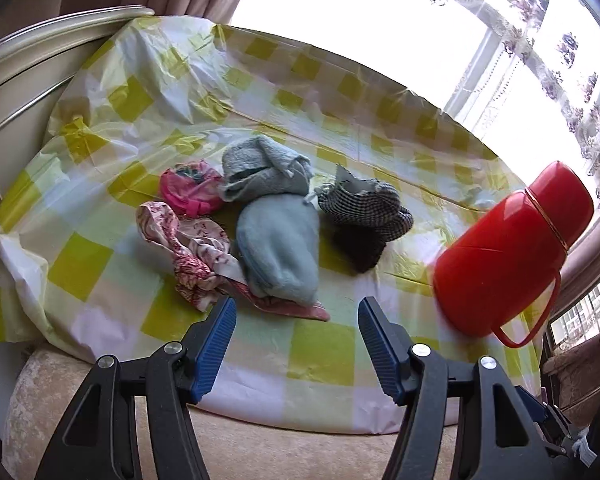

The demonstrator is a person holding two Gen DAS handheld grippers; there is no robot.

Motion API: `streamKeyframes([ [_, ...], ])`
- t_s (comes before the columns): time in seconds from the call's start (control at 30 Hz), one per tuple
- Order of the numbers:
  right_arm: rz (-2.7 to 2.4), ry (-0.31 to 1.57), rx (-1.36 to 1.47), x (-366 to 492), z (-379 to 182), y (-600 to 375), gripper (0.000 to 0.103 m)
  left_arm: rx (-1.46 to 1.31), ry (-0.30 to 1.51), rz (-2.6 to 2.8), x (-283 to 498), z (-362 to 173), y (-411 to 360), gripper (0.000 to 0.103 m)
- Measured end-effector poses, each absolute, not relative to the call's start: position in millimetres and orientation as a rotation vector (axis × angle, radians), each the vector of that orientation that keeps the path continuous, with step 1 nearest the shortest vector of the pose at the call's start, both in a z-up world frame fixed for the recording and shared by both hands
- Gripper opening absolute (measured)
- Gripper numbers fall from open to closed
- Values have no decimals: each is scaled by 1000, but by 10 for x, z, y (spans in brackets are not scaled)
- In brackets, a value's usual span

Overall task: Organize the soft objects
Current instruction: 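Move both open tools back toward the remaining items on the bed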

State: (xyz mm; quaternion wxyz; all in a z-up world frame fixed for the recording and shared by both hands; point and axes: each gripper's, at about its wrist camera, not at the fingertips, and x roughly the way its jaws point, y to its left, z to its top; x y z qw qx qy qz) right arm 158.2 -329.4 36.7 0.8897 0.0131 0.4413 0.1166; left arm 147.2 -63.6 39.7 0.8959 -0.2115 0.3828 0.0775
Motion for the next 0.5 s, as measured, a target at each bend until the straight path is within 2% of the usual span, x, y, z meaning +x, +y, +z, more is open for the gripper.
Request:
streamKeyframes([
  [0.27,290,917,3,1847,319,-2931,81,-565,841,251,1624,152,25,64],
  [0.5,312,896,-23,2118,317,-2629,82,-578,908,228,1839,-39,89,64],
])
